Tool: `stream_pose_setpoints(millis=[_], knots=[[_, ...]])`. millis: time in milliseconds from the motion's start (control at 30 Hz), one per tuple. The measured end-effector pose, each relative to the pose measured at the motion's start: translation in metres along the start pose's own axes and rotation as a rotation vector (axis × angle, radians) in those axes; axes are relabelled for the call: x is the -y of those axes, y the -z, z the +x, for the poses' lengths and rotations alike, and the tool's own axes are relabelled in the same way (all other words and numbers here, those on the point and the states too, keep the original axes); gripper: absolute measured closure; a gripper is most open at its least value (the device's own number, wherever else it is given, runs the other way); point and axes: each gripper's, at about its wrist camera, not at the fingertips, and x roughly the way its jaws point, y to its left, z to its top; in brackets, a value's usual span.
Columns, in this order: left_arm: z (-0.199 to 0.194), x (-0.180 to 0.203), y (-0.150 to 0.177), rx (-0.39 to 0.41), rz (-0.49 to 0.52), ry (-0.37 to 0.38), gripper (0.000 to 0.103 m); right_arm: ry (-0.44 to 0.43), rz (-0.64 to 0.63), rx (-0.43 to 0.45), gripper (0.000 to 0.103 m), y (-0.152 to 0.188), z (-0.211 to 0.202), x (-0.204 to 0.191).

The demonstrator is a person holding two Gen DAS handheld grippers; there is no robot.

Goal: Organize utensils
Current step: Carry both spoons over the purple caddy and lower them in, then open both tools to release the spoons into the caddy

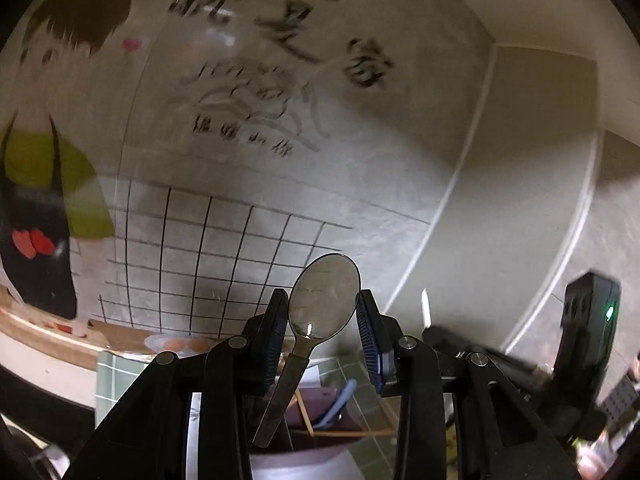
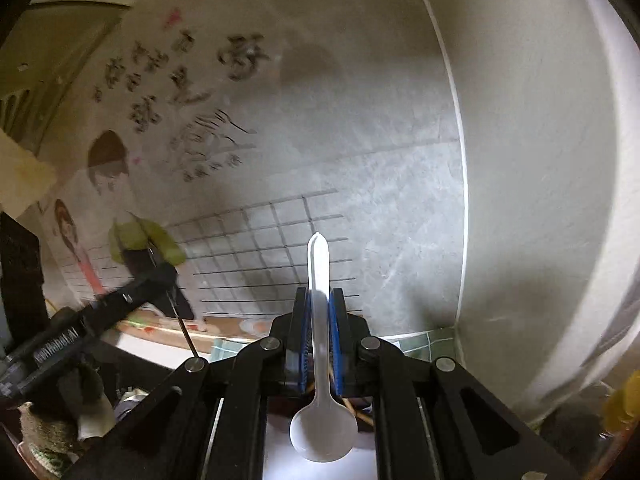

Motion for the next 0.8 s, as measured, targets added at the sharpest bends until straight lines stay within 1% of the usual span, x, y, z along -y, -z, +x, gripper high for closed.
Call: stream_pose_setpoints(millis=[67, 267, 400, 533, 633, 667, 700, 733, 767, 800], knots=[[0.015, -0.008, 0.007, 0.001, -0.019, -0.005, 0.067, 0.029, 0.012, -0.022, 0.094, 0.009, 0.023, 0.005], [0.048, -0.027, 0.030, -0.021, -0.050, -0.008, 0.067, 0.033, 0.027, -0.097, 0.094, 0.032, 0.074, 0.019], [0.070, -0.038, 0.044, -0.060, -0.071, -0.018, 0.067, 0.033, 0.038, -0.122, 0.094, 0.042, 0.095, 0.026], [0.080, -0.043, 0.059, -0.093, -0.069, -0.028, 0.067, 0.030, 0.041, -0.121, 0.094, 0.050, 0.105, 0.032], [0.081, -0.044, 0.069, -0.139, -0.077, -0.034, 0.065, -0.002, 0.058, -0.164, 0.093, 0.058, 0.112, 0.036], [0.081, -0.046, 0.071, -0.159, -0.085, -0.037, 0.060, -0.012, 0.065, -0.186, 0.091, 0.058, 0.114, 0.037], [0.080, -0.047, 0.074, -0.183, -0.096, -0.049, 0.056, -0.018, 0.076, -0.215, 0.085, 0.061, 0.115, 0.038], [0.078, -0.048, 0.076, -0.195, -0.105, -0.059, 0.050, -0.010, 0.088, -0.231, 0.082, 0.064, 0.113, 0.039], [0.071, -0.049, 0.077, -0.200, -0.112, -0.066, 0.050, 0.003, 0.094, -0.229, 0.077, 0.066, 0.107, 0.039], [0.065, -0.048, 0.078, -0.201, -0.109, -0.074, 0.049, 0.015, 0.097, -0.222, 0.076, 0.066, 0.101, 0.040]])
